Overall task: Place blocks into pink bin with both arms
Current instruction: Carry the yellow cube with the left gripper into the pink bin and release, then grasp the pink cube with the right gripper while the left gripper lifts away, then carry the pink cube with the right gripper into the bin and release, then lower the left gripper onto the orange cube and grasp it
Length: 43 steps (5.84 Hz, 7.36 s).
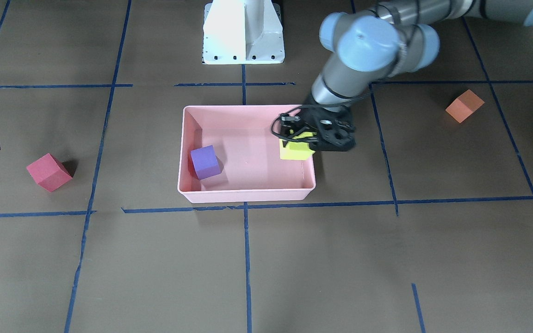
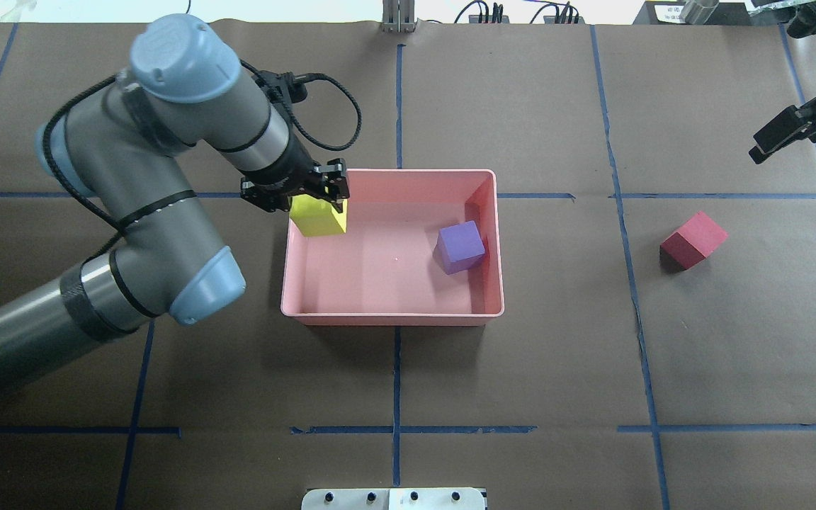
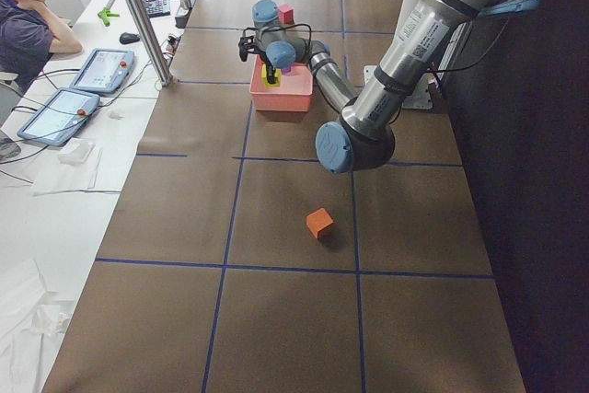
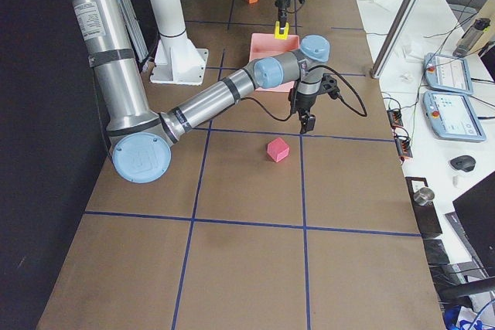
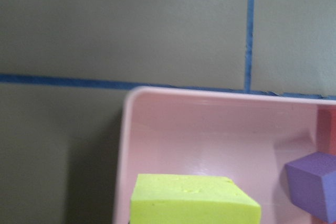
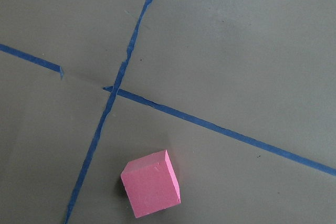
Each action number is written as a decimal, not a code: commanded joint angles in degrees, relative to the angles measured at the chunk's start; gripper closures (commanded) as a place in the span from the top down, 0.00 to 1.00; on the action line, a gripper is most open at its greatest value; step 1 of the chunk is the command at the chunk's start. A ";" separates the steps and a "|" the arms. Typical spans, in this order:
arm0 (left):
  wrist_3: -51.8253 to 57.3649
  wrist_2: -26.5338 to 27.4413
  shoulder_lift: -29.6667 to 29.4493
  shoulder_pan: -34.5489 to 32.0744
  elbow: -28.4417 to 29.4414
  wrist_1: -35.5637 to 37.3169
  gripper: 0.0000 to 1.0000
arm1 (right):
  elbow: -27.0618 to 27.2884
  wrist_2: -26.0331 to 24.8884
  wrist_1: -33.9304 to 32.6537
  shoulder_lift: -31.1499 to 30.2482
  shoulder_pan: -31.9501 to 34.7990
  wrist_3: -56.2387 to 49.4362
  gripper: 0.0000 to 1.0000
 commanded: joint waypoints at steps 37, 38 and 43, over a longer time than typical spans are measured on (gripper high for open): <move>77.26 -9.99 60.95 -18.32 -2.35 -49.52 1.00 | 5.65 -9.23 -0.18 8.53 -19.63 27.69 1.00; 76.82 -13.93 61.04 -18.32 -1.89 -49.55 1.00 | 5.65 -9.23 -0.18 8.35 -19.63 27.69 1.00; 71.72 -15.64 60.69 -17.79 1.09 -49.64 1.00 | 5.56 -9.32 -0.09 7.74 -19.72 27.69 1.00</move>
